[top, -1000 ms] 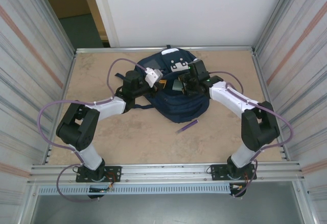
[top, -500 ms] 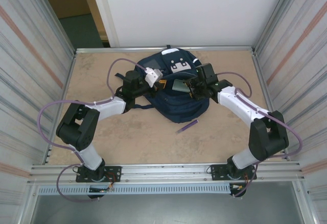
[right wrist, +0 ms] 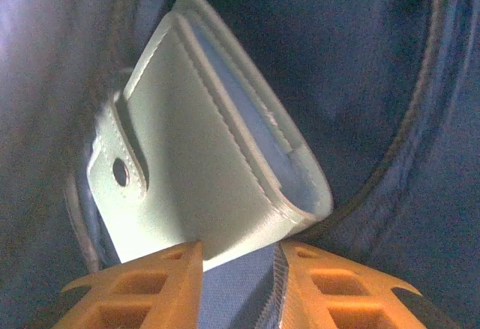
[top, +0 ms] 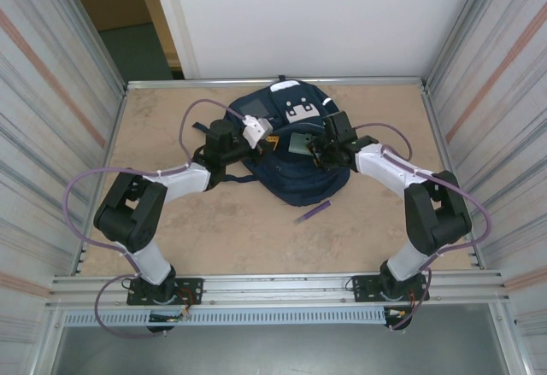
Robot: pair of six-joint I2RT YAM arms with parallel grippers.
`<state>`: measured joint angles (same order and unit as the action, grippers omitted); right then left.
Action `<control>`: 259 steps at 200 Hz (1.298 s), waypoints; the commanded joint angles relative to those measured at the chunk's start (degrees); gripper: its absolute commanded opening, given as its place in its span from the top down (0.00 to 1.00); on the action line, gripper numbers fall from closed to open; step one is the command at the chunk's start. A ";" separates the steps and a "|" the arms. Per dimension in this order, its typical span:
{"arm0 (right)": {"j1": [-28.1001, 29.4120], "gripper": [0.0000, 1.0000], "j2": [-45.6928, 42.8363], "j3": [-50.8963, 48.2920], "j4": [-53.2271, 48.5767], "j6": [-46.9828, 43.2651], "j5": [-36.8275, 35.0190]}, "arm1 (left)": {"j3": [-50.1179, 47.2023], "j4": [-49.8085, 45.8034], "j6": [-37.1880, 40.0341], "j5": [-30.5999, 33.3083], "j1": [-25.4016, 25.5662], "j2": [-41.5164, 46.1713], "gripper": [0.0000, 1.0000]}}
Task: Pack the student bag
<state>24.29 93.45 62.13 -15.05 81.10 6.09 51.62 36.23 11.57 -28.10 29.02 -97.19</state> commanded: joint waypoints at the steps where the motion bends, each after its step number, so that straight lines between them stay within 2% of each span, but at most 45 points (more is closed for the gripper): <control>1: -2.08 0.72 1.67 2.33 2.33 -2.95 -0.15 | -0.54 5.41 1.33 -4.66 0.91 3.06 1.00; 15: -3.00 0.75 2.33 2.98 3.17 -4.10 0.27 | -0.94 5.43 1.85 -5.04 0.93 3.06 1.00; 58: -4.84 0.75 7.01 6.84 6.38 -7.16 3.18 | -1.79 5.05 2.89 -5.60 0.91 3.33 1.00; 83: -4.63 0.81 10.65 8.48 12.21 -8.48 6.30 | -1.77 4.65 3.60 -6.05 0.96 3.54 1.00; 128: -3.90 0.78 13.17 11.10 14.96 -13.09 6.44 | -1.62 4.38 3.72 -6.06 0.93 3.16 1.00; 145: -4.75 0.76 12.91 10.63 15.83 -13.45 8.49 | -1.40 3.29 3.65 -3.55 0.89 2.89 1.00; 165: -5.48 0.67 10.83 9.81 15.14 -16.95 11.28 | -0.60 -0.19 3.57 2.03 0.96 2.73 1.00; 204: -5.92 0.55 4.13 7.54 8.92 -25.01 17.40 | 0.59 -3.44 5.32 5.82 0.77 1.22 1.00; 222: -6.16 0.49 -0.04 5.15 5.00 -28.02 18.14 | 1.10 -3.36 4.18 6.21 0.18 0.47 1.00; 238: -6.58 0.49 -4.08 3.14 0.92 -31.36 18.81 | 1.77 -3.51 2.56 6.04 -0.44 -0.22 1.00; 259: -6.75 0.46 -9.31 1.86 -6.87 -39.46 18.25 | 3.10 -4.05 0.66 4.88 -1.01 -1.15 1.00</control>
<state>18.17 90.80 65.19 -12.27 53.04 22.74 51.53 31.83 14.52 -23.92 29.36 -97.25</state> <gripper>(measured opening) 0.523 0.092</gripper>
